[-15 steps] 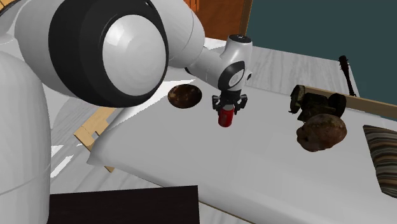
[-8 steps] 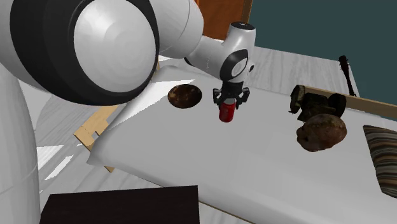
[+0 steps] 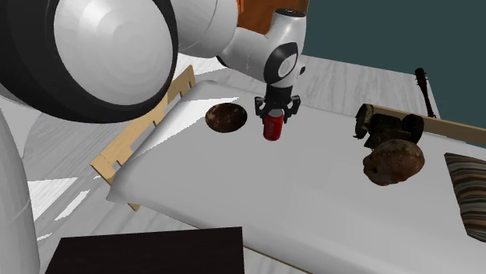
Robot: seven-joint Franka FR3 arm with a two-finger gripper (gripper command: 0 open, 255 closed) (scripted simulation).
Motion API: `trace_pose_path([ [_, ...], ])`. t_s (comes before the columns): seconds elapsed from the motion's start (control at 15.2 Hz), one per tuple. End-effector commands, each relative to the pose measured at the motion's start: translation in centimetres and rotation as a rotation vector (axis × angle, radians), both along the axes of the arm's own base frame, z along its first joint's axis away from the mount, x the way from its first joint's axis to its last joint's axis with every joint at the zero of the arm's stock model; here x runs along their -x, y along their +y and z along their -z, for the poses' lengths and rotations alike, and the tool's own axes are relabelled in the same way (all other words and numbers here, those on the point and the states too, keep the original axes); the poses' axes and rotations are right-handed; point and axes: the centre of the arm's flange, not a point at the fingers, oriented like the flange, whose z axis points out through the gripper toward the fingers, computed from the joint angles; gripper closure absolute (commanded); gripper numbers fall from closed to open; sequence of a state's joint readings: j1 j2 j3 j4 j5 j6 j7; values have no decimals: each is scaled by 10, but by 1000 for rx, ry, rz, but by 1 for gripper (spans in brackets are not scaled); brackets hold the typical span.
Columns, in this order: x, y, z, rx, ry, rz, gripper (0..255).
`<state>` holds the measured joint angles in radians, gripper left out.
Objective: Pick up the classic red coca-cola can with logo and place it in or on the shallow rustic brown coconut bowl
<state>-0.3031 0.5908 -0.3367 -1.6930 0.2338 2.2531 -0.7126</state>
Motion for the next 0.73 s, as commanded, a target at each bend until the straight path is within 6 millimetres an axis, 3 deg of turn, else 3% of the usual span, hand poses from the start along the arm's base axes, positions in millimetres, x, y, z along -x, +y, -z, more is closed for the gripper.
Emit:
trace_pose_path([
  [0.0,-19,16,-4,0,0,1,255],
  [0.66,-116,105,-17,0,0,1,255],
])
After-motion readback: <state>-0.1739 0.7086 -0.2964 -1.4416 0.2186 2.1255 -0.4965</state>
